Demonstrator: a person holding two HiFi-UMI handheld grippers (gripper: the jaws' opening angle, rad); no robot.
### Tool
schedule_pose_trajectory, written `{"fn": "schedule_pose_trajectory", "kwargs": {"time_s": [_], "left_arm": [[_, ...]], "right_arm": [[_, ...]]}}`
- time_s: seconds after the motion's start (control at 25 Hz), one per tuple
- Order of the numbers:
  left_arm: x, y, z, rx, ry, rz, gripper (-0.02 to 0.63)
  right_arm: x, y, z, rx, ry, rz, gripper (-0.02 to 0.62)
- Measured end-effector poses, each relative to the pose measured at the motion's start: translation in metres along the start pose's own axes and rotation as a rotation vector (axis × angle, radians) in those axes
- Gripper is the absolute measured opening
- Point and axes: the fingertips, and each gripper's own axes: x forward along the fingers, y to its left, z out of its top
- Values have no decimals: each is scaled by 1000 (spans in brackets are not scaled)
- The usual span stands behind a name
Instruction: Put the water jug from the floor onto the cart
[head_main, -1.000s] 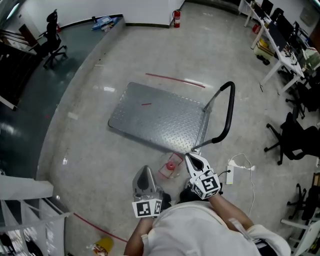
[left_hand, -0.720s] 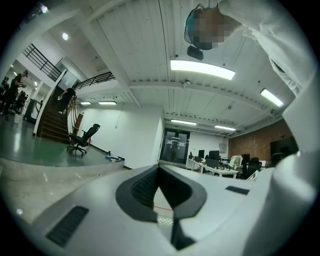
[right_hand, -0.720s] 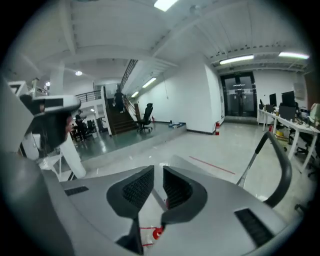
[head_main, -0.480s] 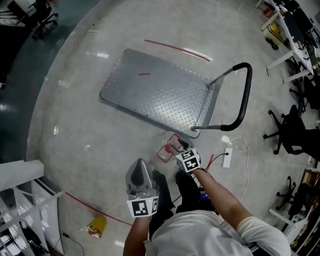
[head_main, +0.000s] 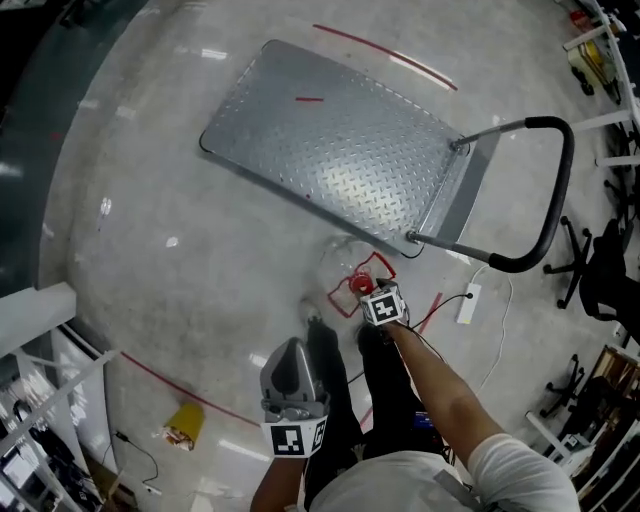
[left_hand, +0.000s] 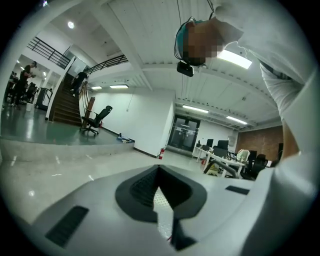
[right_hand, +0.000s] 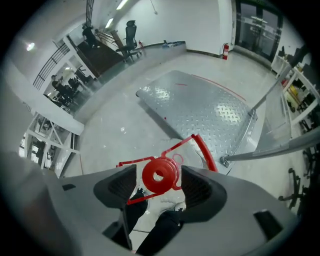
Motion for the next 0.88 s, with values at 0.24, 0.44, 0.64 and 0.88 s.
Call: {"fn": "schedule_pose_trajectory", "kwargs": {"time_s": [0.24, 0.44, 0.64, 0.88], "left_arm": [[1, 12, -16, -22, 34, 7, 3], [-3, 17, -15, -42, 39, 6, 3], [-5, 19, -17, -42, 37, -5, 3], [-5, 15, -11, -45, 14, -4, 3]], "right_arm": [[39, 1, -7, -41, 45, -49, 281], [47, 0, -10, -21, 70, -55, 290], [48, 0, -6, -30, 60, -86, 297], [33, 0, -12, -33, 73, -105, 301]]}}
